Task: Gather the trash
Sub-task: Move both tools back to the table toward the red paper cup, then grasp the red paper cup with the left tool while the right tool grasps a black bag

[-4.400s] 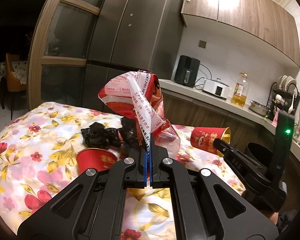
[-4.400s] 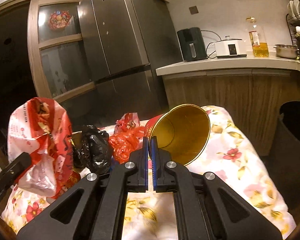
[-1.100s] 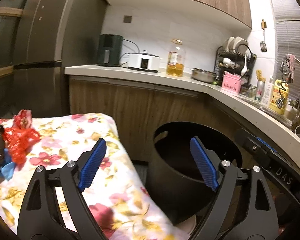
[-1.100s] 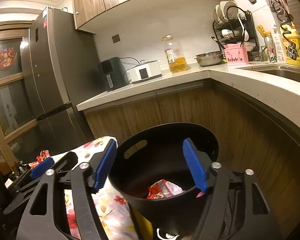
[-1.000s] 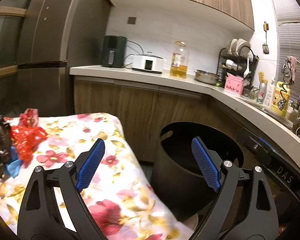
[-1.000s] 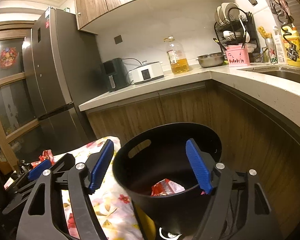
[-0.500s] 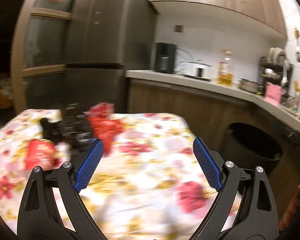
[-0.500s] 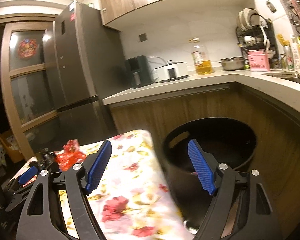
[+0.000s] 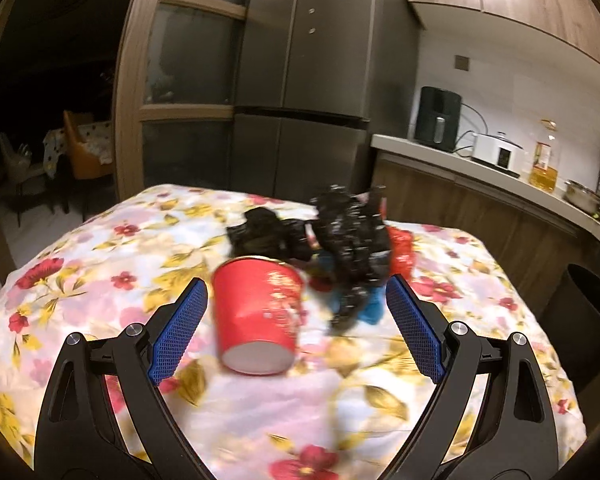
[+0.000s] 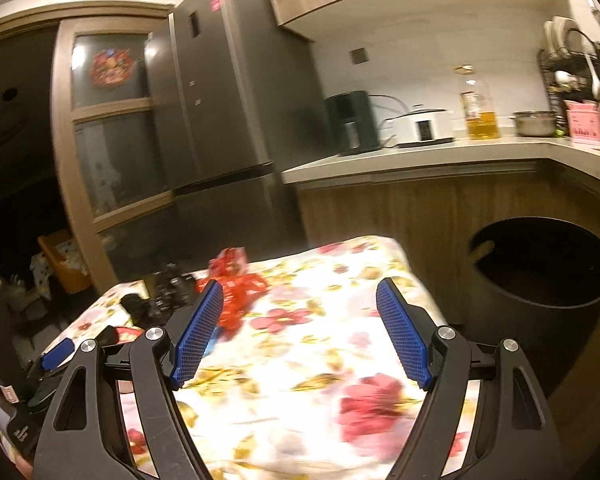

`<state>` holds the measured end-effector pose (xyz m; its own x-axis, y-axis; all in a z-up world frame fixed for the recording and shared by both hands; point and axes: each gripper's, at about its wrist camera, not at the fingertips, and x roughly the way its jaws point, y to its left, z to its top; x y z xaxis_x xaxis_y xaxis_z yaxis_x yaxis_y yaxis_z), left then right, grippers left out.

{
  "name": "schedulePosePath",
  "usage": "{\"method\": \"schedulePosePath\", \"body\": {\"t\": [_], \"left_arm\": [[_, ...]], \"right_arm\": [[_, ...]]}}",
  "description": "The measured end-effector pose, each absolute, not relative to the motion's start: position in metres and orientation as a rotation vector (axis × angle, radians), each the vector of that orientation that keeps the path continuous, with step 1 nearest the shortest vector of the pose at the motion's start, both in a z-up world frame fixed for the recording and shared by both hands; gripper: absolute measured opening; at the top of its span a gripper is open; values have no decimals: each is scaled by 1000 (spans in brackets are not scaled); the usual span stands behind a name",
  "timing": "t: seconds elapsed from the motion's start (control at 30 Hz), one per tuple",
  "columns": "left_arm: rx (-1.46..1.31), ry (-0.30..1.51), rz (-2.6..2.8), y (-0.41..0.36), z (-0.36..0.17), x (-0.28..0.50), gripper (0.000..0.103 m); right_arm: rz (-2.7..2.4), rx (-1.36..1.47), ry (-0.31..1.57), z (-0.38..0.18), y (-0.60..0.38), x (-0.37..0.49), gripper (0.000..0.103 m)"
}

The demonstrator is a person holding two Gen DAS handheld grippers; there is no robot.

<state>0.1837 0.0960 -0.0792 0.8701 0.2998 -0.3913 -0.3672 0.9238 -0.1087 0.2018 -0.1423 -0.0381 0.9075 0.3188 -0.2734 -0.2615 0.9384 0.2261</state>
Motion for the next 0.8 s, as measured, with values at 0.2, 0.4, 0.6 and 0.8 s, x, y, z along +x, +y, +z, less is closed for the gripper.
{"method": "schedulePosePath", "body": {"t": [0.2,0.4,0.6,0.8], "left_arm": [[-193,429,362,111,-88,196,89],[-199,489,358,118,-98,212,89],[-252,546,343,130,-108,222,84],[-287,596,315,137,-117,230,72]], "right_arm": [[342,176,318,-39,-117,212,77],[372,179,328,-42,-98,227,77],[403,166,349,-48,-75,241,77],[440,135,365,-52,-50,251,77]]}}
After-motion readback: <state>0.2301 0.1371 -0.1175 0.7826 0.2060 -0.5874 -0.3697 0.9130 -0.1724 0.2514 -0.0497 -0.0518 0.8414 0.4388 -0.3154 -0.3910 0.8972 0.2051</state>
